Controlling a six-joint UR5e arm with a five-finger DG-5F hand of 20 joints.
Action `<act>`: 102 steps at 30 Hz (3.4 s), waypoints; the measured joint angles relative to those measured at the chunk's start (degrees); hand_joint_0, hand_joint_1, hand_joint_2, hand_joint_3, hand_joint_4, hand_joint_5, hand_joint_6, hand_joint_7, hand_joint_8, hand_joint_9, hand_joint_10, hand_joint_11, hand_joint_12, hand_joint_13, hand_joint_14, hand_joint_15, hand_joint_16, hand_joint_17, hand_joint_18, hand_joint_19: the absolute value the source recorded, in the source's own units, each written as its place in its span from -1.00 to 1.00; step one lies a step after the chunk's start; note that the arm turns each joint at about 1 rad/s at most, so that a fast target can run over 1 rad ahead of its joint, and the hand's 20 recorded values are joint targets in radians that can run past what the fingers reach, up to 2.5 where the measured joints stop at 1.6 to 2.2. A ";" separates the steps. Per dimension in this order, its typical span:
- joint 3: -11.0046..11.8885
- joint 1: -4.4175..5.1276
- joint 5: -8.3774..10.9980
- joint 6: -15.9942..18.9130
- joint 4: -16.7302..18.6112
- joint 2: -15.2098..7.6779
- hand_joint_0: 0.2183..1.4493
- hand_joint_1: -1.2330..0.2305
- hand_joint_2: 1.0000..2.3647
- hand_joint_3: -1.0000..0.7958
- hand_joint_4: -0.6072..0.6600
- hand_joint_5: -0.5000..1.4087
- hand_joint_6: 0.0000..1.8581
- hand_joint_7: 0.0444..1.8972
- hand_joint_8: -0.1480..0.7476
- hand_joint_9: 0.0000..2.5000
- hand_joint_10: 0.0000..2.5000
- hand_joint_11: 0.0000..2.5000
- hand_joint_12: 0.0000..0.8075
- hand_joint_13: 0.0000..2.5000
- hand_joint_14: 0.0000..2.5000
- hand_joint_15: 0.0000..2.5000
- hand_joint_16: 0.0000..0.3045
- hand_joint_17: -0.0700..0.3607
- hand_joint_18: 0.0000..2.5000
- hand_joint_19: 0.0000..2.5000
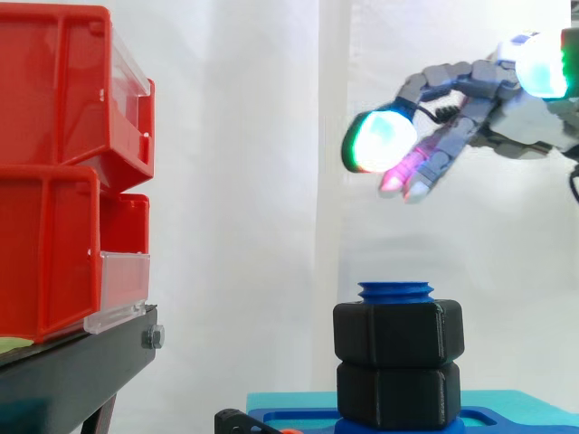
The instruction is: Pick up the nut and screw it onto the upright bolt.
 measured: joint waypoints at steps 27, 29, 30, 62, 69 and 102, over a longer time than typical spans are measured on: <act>-9.48 0.15 13.23 12.22 -9.66 9.63 -0.60 0.22 -1.00 -0.44 0.32 -0.63 -0.46 -0.25 -0.04 -0.34 -1.00 -1.00 -0.07 -0.54 -1.00 -0.98 -0.67 -0.15 -0.65 -0.73; -11.60 0.36 15.56 13.56 -8.10 11.52 -0.58 0.21 -1.00 -0.44 0.28 -0.64 -0.46 -0.25 -0.07 -0.37 -1.00 -1.00 -0.13 -0.59 -1.00 -0.99 -0.70 -0.20 -0.70 -0.78; -12.18 0.48 16.62 14.31 -7.70 12.04 -0.58 0.21 -1.00 -0.44 0.27 -0.64 -0.46 -0.25 -0.08 -0.37 -1.00 -1.00 -0.15 -0.60 -1.00 -0.99 -0.71 -0.21 -0.71 -0.79; -13.46 2.65 24.42 61.34 -27.77 13.20 -0.54 0.14 -1.00 -0.44 0.15 -0.74 -0.46 -0.33 -0.14 -0.82 -1.00 -1.00 -0.15 -1.00 -1.00 -1.00 -0.71 -0.21 -1.00 -1.00; -13.48 2.66 24.42 63.96 -27.96 13.22 -0.55 0.14 -1.00 -0.44 0.16 -0.74 -0.46 -0.31 -0.13 -0.81 -1.00 -1.00 -0.13 -1.00 -1.00 -1.00 -0.70 -0.19 -1.00 -1.00; -13.48 2.67 24.42 64.10 -27.96 13.22 -0.57 0.10 -1.00 -0.44 0.10 -0.75 -0.46 -0.32 -0.14 -0.65 -1.00 -0.84 -0.14 -0.94 -1.00 -1.00 -0.68 -0.17 -1.00 -1.00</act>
